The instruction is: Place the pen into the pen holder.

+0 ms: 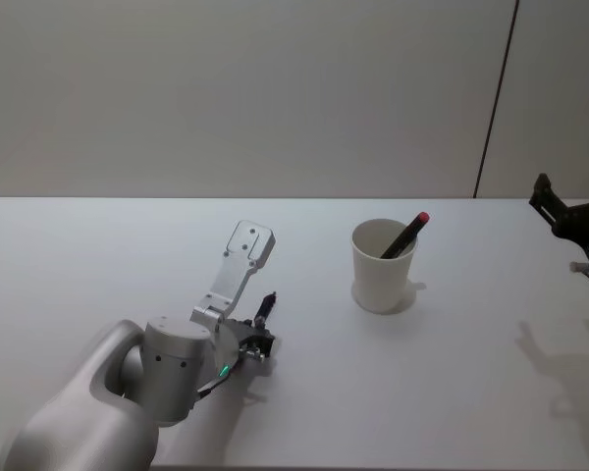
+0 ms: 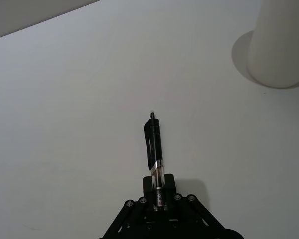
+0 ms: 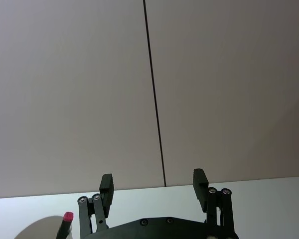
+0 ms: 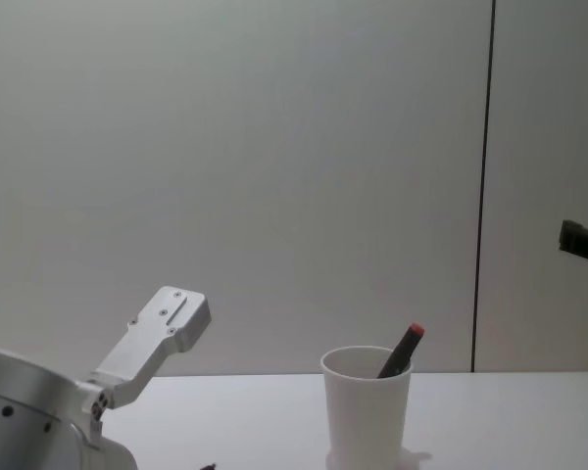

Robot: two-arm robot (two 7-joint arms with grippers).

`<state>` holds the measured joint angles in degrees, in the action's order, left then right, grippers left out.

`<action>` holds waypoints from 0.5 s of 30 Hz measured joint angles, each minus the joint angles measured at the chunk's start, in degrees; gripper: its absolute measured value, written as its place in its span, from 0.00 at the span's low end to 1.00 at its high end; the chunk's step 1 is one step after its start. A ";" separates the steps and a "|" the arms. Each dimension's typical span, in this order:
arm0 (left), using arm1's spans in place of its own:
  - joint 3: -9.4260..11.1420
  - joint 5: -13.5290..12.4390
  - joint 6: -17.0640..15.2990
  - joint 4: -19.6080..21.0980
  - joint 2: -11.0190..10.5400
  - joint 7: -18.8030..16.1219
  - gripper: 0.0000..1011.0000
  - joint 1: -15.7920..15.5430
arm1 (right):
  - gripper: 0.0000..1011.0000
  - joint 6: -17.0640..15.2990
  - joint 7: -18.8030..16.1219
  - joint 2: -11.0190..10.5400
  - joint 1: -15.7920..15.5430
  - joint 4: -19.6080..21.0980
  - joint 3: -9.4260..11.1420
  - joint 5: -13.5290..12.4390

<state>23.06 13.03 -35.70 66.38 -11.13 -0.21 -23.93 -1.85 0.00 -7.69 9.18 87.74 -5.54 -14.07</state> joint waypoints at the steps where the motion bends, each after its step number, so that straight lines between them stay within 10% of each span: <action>1: -0.01 -0.08 -0.14 0.07 0.01 -0.07 0.14 0.04 | 0.99 0.00 0.00 0.00 0.00 0.00 0.00 0.00; 15: -0.37 -0.52 -0.38 2.70 -0.39 -1.46 0.13 1.37 | 0.99 0.00 0.00 0.00 0.00 0.00 0.00 0.00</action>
<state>22.69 12.51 -36.08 69.08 -11.52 -1.67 -22.56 -1.85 0.00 -7.69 9.18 87.74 -5.54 -14.06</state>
